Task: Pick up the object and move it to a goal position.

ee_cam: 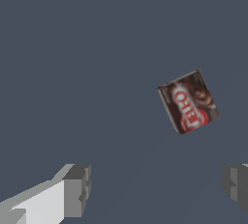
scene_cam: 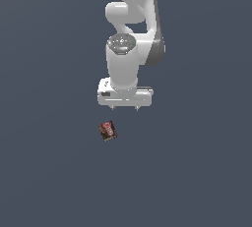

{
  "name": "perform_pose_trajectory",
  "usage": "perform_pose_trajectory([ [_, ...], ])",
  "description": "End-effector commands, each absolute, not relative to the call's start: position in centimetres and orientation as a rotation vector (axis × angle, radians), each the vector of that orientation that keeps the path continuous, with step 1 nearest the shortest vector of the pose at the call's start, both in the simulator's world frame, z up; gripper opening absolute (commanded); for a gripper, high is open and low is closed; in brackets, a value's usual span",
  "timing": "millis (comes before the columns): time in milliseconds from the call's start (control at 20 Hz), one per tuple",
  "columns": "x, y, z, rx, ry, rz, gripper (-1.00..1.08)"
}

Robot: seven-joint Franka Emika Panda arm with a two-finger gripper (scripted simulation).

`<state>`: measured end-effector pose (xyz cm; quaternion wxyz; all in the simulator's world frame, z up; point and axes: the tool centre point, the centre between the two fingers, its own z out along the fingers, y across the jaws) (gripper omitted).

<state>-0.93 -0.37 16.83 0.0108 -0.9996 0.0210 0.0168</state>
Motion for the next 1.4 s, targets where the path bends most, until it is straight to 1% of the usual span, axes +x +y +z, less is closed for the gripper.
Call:
perform_pose_trajectory([
  [0,-0.9,-0.4,16.8,-3.119,0.066,0.052,1.0],
  [400,-0.6,-1.9,18.0,-3.144,0.097,0.006,1.0],
  [700,-0.5,-2.0,17.9,-3.145,0.089,0.005,1.0],
  [1050,0.0,-2.9,16.6,-3.148,0.002,0.004,1.0],
  [1350,0.8,-4.3,14.5,-3.146,-0.137,0.005,1.0],
])
